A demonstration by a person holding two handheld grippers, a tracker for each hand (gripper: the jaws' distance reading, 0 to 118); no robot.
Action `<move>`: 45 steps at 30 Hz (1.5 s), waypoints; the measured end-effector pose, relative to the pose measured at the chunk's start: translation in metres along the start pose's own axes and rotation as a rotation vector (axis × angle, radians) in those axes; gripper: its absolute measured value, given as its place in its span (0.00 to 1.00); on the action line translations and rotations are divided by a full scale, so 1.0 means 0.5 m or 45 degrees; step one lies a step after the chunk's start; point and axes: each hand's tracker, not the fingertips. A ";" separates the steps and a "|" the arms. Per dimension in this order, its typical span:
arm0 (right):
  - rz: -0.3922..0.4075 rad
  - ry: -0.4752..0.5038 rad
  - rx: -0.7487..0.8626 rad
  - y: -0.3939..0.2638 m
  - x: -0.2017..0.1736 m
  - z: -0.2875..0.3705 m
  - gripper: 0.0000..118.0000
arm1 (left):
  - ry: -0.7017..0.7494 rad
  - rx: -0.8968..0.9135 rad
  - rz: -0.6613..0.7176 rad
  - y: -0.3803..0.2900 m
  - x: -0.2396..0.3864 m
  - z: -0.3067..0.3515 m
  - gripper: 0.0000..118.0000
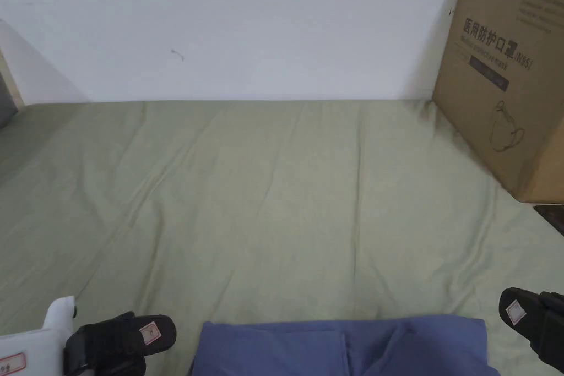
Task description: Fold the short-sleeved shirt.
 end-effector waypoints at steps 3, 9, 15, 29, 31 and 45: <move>0.016 -0.025 -0.023 -0.004 -0.007 -0.006 0.00 | 0.007 -0.004 0.090 -0.002 -0.079 -0.008 1.00; 0.044 -0.066 -0.083 -0.013 -0.019 -0.017 0.00 | -0.361 -0.180 0.228 -0.048 -0.141 -0.165 1.00; 0.033 -0.034 -0.137 -0.013 -0.035 -0.034 0.00 | -0.180 -0.225 0.249 -0.014 -0.205 -0.249 0.44; 0.022 0.043 -0.110 0.000 -0.036 -0.028 0.00 | 0.879 0.026 -0.433 -0.018 0.141 -0.093 0.04; -0.007 0.052 -0.119 -0.010 -0.025 -0.026 0.00 | 0.952 0.099 -0.543 -0.022 0.190 -0.072 0.04; -0.080 0.056 -0.100 -0.023 0.036 0.045 0.00 | 0.096 -0.305 -0.105 -0.085 0.296 -0.396 1.00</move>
